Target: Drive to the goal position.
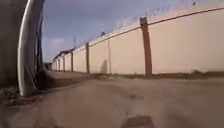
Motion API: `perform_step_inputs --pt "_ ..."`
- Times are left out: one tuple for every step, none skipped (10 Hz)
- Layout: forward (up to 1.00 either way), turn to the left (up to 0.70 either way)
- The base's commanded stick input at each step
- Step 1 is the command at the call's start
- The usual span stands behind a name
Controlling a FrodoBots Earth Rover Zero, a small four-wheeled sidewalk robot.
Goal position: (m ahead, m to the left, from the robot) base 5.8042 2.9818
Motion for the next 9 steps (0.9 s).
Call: perform_step_inputs --pt "0.7 0.0" --pt "0.7 0.0" --pt "0.7 0.0" --pt "0.7 0.0" --pt "0.7 0.0" --pt "0.7 0.0" --pt "0.7 0.0" --pt "0.7 0.0" --pt "0.7 0.0"
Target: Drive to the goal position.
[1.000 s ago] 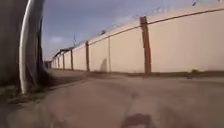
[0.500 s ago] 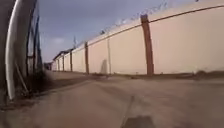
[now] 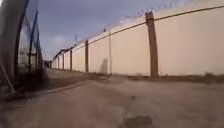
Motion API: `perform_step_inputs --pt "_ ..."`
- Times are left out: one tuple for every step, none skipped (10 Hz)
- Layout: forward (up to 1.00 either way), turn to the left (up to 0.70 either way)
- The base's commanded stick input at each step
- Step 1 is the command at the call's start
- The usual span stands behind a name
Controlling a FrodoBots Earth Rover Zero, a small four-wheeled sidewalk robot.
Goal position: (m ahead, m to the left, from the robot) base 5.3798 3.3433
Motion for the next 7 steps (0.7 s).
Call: perform_step_inputs --pt "0.7 0.0" --pt "0.7 0.0" --pt "0.7 0.0" --pt "0.7 0.19" --pt "0.7 0.35" --pt "0.7 0.35" --pt "0.7 0.35"
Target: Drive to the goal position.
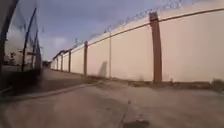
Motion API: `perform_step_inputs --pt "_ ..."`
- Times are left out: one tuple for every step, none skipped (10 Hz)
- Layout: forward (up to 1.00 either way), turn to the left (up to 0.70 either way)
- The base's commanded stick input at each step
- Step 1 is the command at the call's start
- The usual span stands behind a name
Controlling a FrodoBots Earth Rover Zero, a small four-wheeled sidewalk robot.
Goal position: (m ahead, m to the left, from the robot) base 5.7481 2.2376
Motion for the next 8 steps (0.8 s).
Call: perform_step_inputs --pt "0.7 0.35" --pt "0.7 0.35" --pt "0.7 0.35" --pt "0.7 0.35" --pt "0.7 0.35" --pt "0.7 0.35" --pt "0.7 0.35" --pt "0.7 0.35"
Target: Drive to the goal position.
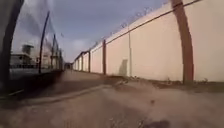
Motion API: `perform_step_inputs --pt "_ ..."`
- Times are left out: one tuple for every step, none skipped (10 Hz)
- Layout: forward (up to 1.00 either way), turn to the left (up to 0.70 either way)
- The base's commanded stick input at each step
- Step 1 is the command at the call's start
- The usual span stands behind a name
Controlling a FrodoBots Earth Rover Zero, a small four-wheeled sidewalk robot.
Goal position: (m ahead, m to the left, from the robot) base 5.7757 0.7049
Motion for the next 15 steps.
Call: perform_step_inputs --pt "0.7 0.35" --pt "0.7 0.35" --pt "0.7 0.35" --pt "0.7 0.35" --pt "0.7 0.35" --pt "0.7 0.35" --pt "0.7 0.35" --pt "0.7 0.35" --pt "0.7 0.35" --pt "0.7 0.35" --pt "0.7 0.24" --pt "0.7 0.02" --pt "0.7 -0.1" --pt "0.7 -0.21" --pt "0.7 -0.32"
